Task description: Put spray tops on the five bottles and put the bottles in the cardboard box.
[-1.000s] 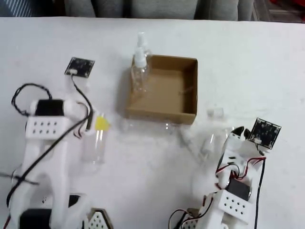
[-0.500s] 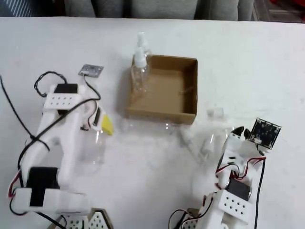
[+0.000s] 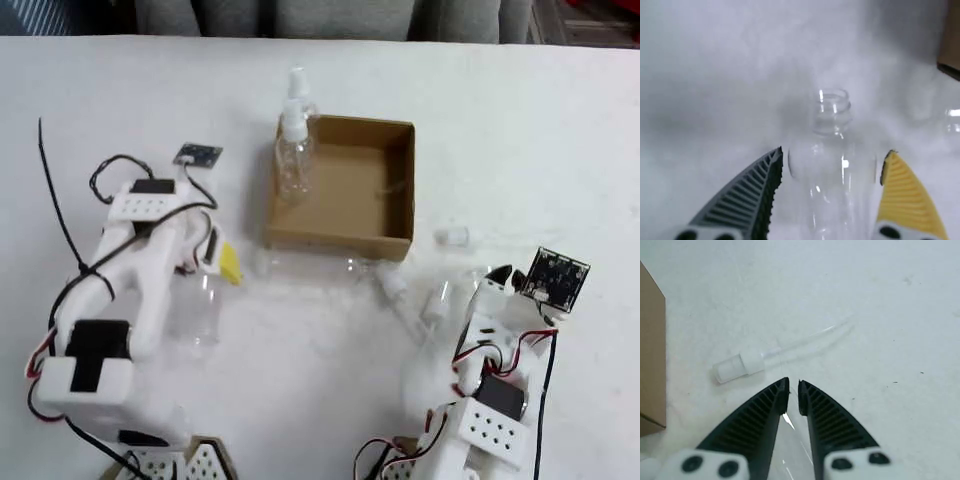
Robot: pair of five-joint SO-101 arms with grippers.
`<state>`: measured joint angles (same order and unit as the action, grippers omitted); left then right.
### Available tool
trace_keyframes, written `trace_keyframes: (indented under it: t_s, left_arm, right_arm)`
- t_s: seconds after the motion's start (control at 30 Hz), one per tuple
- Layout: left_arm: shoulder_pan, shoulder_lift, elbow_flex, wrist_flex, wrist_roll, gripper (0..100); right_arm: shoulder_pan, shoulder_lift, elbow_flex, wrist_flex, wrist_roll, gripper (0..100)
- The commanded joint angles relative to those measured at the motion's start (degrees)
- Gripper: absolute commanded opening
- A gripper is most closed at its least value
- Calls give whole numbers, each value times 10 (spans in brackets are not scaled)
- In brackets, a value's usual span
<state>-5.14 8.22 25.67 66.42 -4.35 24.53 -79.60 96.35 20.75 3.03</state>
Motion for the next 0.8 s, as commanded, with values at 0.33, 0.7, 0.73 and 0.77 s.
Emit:
trace_keyframes:
  t_s: [0.33, 0.7, 0.73, 0.77]
  left_arm:
    - [29, 14, -27, -32, 22, 301]
    - [45, 13, -8, -16, 20, 37]
    - [45, 11, -8, -16, 19, 22]
    - [43, 9, -8, -16, 19, 17]
  right_arm:
    - [-4, -7, 8, 4, 7, 16]
    - [-4, -7, 8, 4, 7, 16]
    - [-4, -7, 8, 4, 7, 16]
    - [-4, -7, 8, 4, 7, 16]
